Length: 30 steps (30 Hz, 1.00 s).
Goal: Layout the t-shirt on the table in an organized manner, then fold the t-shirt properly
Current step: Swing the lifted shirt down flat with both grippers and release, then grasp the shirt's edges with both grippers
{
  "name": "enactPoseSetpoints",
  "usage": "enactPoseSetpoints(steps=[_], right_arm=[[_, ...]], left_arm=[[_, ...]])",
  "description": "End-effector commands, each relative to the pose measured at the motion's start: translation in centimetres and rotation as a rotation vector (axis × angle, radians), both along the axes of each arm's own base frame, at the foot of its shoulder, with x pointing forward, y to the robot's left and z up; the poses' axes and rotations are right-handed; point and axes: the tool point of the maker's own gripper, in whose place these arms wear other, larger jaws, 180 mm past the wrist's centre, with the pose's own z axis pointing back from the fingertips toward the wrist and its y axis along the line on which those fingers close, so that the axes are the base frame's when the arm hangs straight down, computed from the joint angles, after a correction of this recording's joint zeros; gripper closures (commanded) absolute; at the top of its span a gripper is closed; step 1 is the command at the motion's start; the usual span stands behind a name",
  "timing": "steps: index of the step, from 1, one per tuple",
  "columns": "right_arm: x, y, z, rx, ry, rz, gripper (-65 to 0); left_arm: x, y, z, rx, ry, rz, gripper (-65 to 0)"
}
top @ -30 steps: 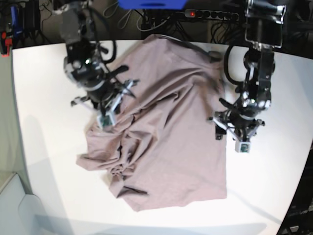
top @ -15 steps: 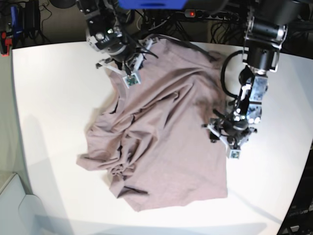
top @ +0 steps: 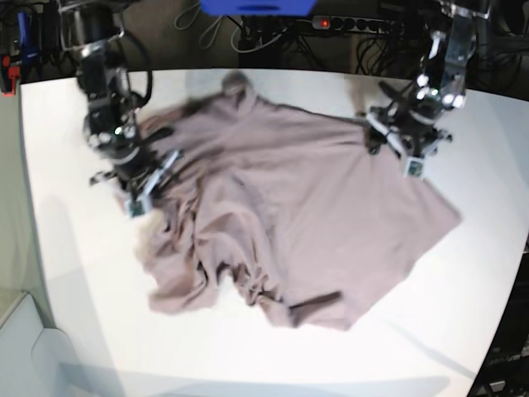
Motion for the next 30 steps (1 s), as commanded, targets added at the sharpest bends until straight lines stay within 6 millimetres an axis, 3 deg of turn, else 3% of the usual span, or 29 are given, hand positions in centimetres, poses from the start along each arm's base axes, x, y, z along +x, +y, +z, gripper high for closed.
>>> enactPoseSetpoints(steps=[1,6,10,13,17,21,25,30], right_arm=[[-2.6,-3.2,-2.8,-0.094,0.186,-0.067,0.0],[1.2,-6.0,-0.3,-0.093,0.119,-0.147,0.0],[2.0,-5.8,3.1,-0.084,0.025,-0.156,0.0],[1.7,-3.8,5.9,-0.068,-0.038,-0.126,0.0],[-0.3,-0.8,8.7,-0.027,-0.091,-0.096,0.0],[-3.1,2.2,8.8,0.045,-0.080,-0.091,0.0],[-6.6,4.9,6.6,0.096,0.005,-0.071,0.0],[-9.3,7.1,5.0,0.153,0.075,-0.073,0.0]], left_arm=[[1.0,1.3,2.2,0.021,-0.076,0.025,-33.4],[1.6,3.7,6.2,0.046,-0.180,0.081,-33.4],[2.2,5.0,7.4,0.061,-0.217,0.114,-33.4],[4.3,5.2,8.6,0.058,-0.262,0.121,-33.4],[6.2,6.6,6.9,0.047,-0.234,0.172,-33.4],[8.4,7.0,4.3,0.022,-0.180,0.216,-33.4],[9.9,7.7,1.7,0.012,-0.113,0.247,-33.4],[10.9,8.6,0.9,0.011,-0.088,0.276,-33.4]])
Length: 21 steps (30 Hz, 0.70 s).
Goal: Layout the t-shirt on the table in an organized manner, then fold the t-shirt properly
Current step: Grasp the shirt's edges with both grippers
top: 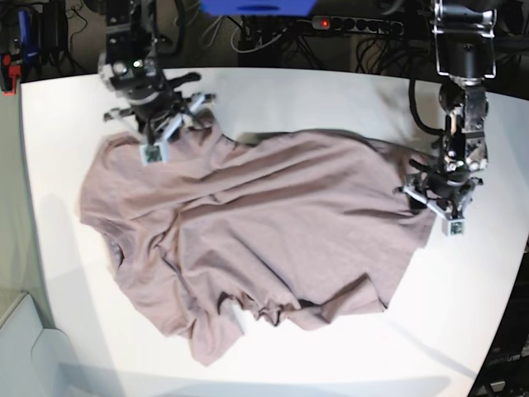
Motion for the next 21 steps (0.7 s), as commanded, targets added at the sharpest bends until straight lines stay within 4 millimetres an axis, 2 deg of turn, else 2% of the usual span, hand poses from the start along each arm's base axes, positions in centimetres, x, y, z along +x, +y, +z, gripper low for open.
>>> enactPoseSetpoints(steps=[1,10,15,19,21], right_arm=[[0.8,0.0,1.1,0.007,-0.049,0.000,0.0],[0.8,0.1,0.8,0.008,-0.042,-0.001,0.0],[0.9,-0.1,0.7,0.007,-0.040,-0.009,0.0],[0.7,-0.4,0.1,-0.010,0.013,-0.008,0.0],[0.6,-0.5,0.0,-0.013,0.027,-0.009,0.0]], left_arm=[[0.6,0.8,1.0,0.017,-0.022,0.008,-33.4],[1.0,1.2,1.2,0.022,-0.024,0.014,-33.4],[0.9,2.1,1.5,0.040,-0.025,0.017,-33.4],[0.9,2.2,1.6,0.043,-0.025,0.017,-33.4],[0.9,3.1,1.9,0.063,-0.025,0.019,-33.4]])
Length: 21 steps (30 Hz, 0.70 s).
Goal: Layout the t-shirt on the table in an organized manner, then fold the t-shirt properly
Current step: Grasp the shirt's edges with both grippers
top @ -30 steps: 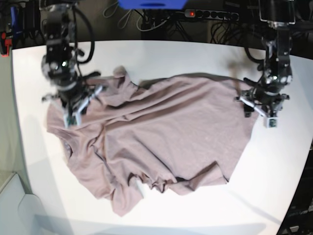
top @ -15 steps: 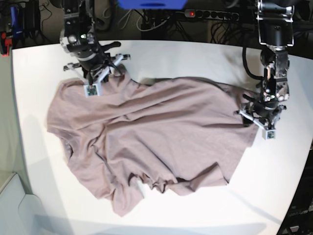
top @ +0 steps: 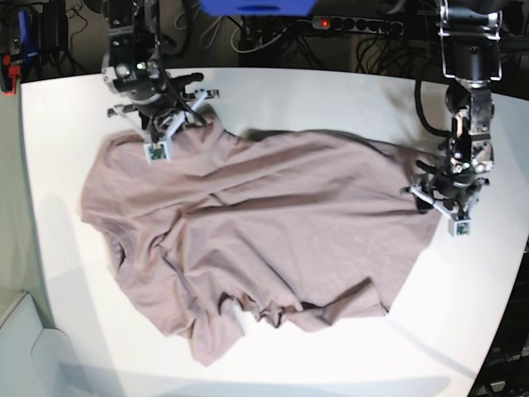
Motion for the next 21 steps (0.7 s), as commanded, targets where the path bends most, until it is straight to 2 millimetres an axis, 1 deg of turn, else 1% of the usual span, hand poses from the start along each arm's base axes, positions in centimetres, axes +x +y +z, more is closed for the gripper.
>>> enactPoseSetpoints(steps=[1,4,6,9,10,12,16,18,19,21], right_arm=[[0.7,-0.2,1.0,-0.003,-0.041,-0.006,0.0],[0.7,-0.1,1.0,-0.002,-0.039,-0.006,0.0],[0.6,-0.1,1.0,0.000,-0.038,-0.007,0.0],[0.6,0.0,1.0,0.003,-0.038,-0.008,0.0],[0.6,0.1,1.0,0.003,-0.038,-0.007,0.0],[0.4,0.2,0.9,0.005,-0.031,-0.004,0.0],[-0.3,0.8,0.5,0.018,0.002,-0.004,0.0],[-0.5,1.8,0.5,0.033,0.011,0.016,0.0],[-0.6,2.4,0.4,0.039,0.012,0.032,-1.7],[-0.9,3.7,0.4,0.053,0.017,0.066,-8.4]], left_arm=[[0.9,1.4,1.6,0.035,-0.038,0.009,-33.4],[0.9,2.1,1.9,0.051,-0.042,0.010,-33.4],[0.9,2.9,2.3,0.069,-0.042,0.012,-33.4],[0.9,3.3,2.5,0.078,-0.044,0.014,-33.5],[0.9,4.0,2.8,0.094,-0.044,0.016,-33.5],[0.9,4.5,3.0,0.103,-0.043,0.018,-33.5],[0.9,4.7,3.1,0.109,-0.043,0.019,-33.5],[0.9,4.7,3.1,0.109,-0.043,0.019,-33.5],[0.9,4.7,3.1,0.109,-0.043,0.019,-33.5],[0.8,4.7,3.1,0.109,-0.042,0.019,-33.5]])
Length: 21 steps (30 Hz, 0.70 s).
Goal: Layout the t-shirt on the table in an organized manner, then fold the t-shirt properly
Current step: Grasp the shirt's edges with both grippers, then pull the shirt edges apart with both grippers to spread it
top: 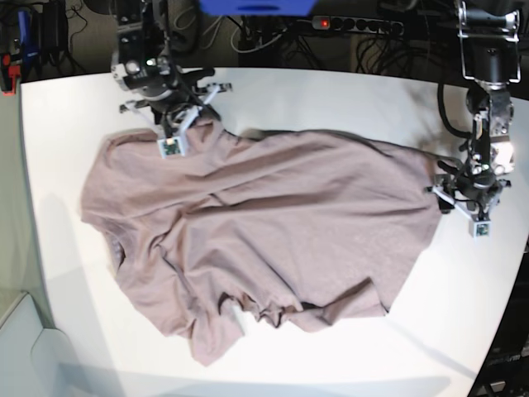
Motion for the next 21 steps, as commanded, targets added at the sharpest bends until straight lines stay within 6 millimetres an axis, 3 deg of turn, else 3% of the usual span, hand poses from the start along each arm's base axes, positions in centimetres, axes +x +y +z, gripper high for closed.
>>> enactPoseSetpoints(steps=[1,4,7,12,14,17,19,21], right_arm=[[0.0,0.7,0.6,0.017,-0.022,0.011,-12.2],[-0.4,2.1,0.6,0.034,-0.023,0.049,-24.1],[-0.6,2.8,0.7,0.043,-0.023,0.067,-29.8],[-0.6,2.7,0.7,0.042,-0.024,0.064,-32.3],[-0.3,2.6,0.8,0.041,-0.030,0.061,-34.0],[-0.2,2.6,0.8,0.040,-0.032,0.058,-35.6],[0.2,2.6,0.9,0.042,-0.044,0.058,-35.8],[0.7,2.7,0.9,0.043,-0.059,0.058,-35.6]], left_arm=[[1.1,1.0,1.8,0.025,-0.052,0.007,-33.5],[1.1,0.9,1.8,0.025,-0.052,0.006,-33.5],[1.2,0.9,2.1,0.028,-0.060,0.001,-33.5],[1.6,1.8,3.9,0.029,-0.105,0.026,-33.5],[2.3,1.3,5.5,0.031,-0.151,0.013,-33.5],[2.1,0.4,6.4,0.038,-0.175,-0.016,-33.5],[2.2,-1.0,5.9,0.019,-0.174,-0.033,-33.5],[2.0,-2.7,4.1,-0.005,-0.137,-0.057,-33.5]])
